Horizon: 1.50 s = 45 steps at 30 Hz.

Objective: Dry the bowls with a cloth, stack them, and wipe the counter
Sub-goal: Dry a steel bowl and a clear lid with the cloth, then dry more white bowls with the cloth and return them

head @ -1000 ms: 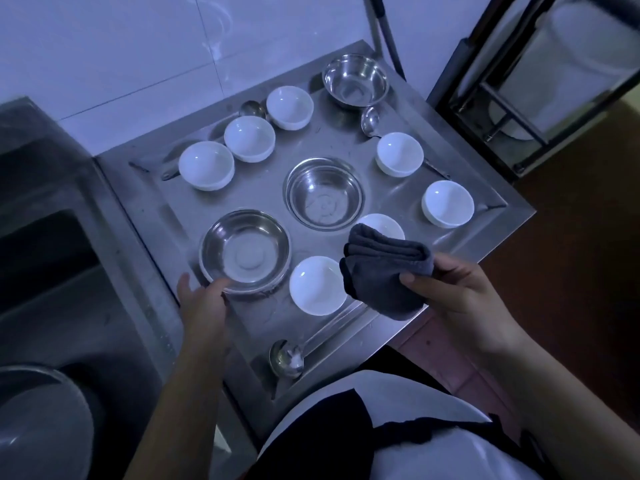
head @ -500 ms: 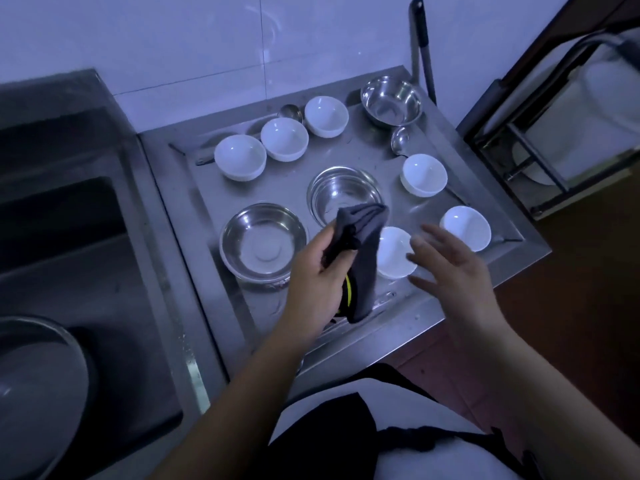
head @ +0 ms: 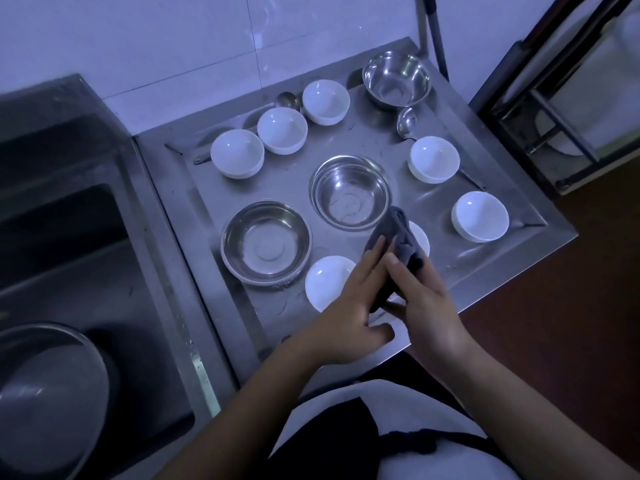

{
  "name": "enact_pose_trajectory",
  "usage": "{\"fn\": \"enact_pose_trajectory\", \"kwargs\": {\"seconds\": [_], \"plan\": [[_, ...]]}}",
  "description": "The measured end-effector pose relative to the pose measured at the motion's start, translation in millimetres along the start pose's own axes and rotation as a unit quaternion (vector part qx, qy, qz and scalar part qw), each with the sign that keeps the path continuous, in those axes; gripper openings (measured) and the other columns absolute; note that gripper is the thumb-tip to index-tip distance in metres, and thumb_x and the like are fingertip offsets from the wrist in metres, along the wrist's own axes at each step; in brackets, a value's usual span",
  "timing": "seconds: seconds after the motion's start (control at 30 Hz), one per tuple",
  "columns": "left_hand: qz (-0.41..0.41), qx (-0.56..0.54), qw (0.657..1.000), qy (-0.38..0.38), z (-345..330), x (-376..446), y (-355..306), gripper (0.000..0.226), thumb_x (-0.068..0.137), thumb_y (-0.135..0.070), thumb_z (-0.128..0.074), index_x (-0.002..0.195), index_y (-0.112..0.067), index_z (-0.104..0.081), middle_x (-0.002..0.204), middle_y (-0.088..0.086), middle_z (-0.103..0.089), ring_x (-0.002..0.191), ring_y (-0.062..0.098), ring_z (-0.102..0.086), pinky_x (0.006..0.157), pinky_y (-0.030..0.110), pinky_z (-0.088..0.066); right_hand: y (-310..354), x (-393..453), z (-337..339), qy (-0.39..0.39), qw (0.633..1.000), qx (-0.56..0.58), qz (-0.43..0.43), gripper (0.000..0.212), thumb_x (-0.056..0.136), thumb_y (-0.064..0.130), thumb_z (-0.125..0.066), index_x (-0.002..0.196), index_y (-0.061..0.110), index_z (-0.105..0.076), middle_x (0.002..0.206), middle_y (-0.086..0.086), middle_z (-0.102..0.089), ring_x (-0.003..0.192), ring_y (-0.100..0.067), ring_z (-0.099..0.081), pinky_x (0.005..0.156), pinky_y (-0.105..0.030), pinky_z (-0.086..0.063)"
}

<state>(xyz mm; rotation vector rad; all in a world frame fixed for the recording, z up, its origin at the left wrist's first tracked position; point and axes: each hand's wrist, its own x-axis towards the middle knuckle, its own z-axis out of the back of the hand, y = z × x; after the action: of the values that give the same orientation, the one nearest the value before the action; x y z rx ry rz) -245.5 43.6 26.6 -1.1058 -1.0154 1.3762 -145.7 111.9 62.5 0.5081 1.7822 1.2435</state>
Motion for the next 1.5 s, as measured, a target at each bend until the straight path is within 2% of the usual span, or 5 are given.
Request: {"fn": "enact_pose_trajectory", "kwargs": {"seconds": [0.17,0.27,0.6,1.07,1.5], "plan": [[0.077,-0.076,0.994,0.017,35,2,29,0.084,0.087,0.008,-0.061,0.156,-0.032,-0.033,0.165,-0.018,-0.026,0.152,0.003,-0.022,0.120,0.035,-0.034,-4,18,16,-0.062,0.996,0.036,-0.048,0.024,0.104,0.017,-0.048,0.118,0.024,-0.066,0.098,0.003,-0.077,0.093,-0.014,-0.073,0.079,-0.039,-0.055],[0.177,-0.141,0.952,-0.206,95,16,55,0.050,0.096,0.005,-0.059,0.138,-0.022,-0.059,0.128,-0.011,-0.067,0.118,0.005,-0.063,0.105,0.034,-0.050,-4,28,28,-0.099,0.992,0.062,-0.056,0.020,0.103,0.017,-0.049,0.109,0.019,-0.068,0.085,0.003,-0.075,0.080,-0.016,-0.071,0.081,-0.046,-0.054],[0.376,-0.300,0.746,-0.462,289,106,184,0.040,0.089,-0.017,-0.067,0.128,-0.017,-0.058,0.099,0.007,-0.047,0.085,0.022,-0.048,0.063,0.042,-0.057,-20,32,36,-0.170,0.981,0.080,-0.055,0.030,0.093,0.034,-0.056,0.115,0.019,-0.069,0.101,-0.002,-0.077,0.091,-0.019,-0.073,0.073,-0.034,-0.062],[0.277,-0.303,0.724,-0.554,275,103,168,0.057,0.078,0.014,-0.049,0.123,-0.016,-0.063,0.137,0.015,-0.053,0.115,0.042,-0.055,0.060,0.052,-0.062,-13,18,38,-0.201,0.972,0.108,-0.061,0.024,0.102,0.025,-0.047,0.111,0.019,-0.068,0.089,0.003,-0.072,0.089,-0.021,-0.065,0.079,-0.042,-0.052],[0.172,-0.306,0.840,-0.414,154,38,29,0.055,0.088,0.013,-0.053,0.137,-0.014,-0.051,0.124,0.010,-0.062,0.108,0.033,-0.067,0.080,0.050,-0.062,4,6,27,-0.120,0.988,0.083,-0.051,0.019,0.102,0.027,-0.051,0.106,0.021,-0.068,0.088,0.006,-0.075,0.083,-0.015,-0.070,0.084,-0.047,-0.055]]}}
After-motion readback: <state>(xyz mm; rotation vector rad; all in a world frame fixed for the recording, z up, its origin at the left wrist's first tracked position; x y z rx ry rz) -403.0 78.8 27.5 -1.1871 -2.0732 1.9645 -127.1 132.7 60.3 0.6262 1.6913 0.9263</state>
